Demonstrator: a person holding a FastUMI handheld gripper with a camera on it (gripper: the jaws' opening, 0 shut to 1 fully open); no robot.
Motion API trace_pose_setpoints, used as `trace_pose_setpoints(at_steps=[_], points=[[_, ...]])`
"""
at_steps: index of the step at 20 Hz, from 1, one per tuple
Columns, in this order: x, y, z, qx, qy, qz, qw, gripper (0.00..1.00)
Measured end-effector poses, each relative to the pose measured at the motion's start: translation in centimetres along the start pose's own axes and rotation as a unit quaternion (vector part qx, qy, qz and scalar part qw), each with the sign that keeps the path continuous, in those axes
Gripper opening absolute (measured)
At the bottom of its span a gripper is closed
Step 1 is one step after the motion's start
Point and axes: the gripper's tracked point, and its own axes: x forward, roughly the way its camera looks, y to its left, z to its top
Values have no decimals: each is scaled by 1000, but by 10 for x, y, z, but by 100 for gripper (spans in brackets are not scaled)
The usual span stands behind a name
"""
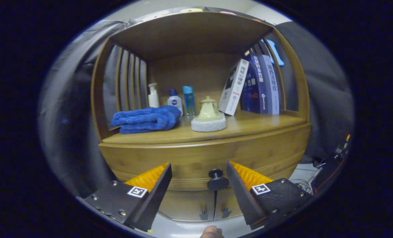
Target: Pull open the drawer, take out the items inside it, and place them on the countertop above the cabinet.
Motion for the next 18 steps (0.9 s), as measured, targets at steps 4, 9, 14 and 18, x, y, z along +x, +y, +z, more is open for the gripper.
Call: trace_pose_setpoints(at_steps=[4, 9, 14, 18], points=[[-60, 13, 14, -13, -27, 1, 1000, 99], [-107, 8, 20, 30, -15, 1, 999, 98], [-139, -8, 25, 71, -5, -11, 997, 99], [-165, -6, 41, 73, -10, -4, 997, 99]])
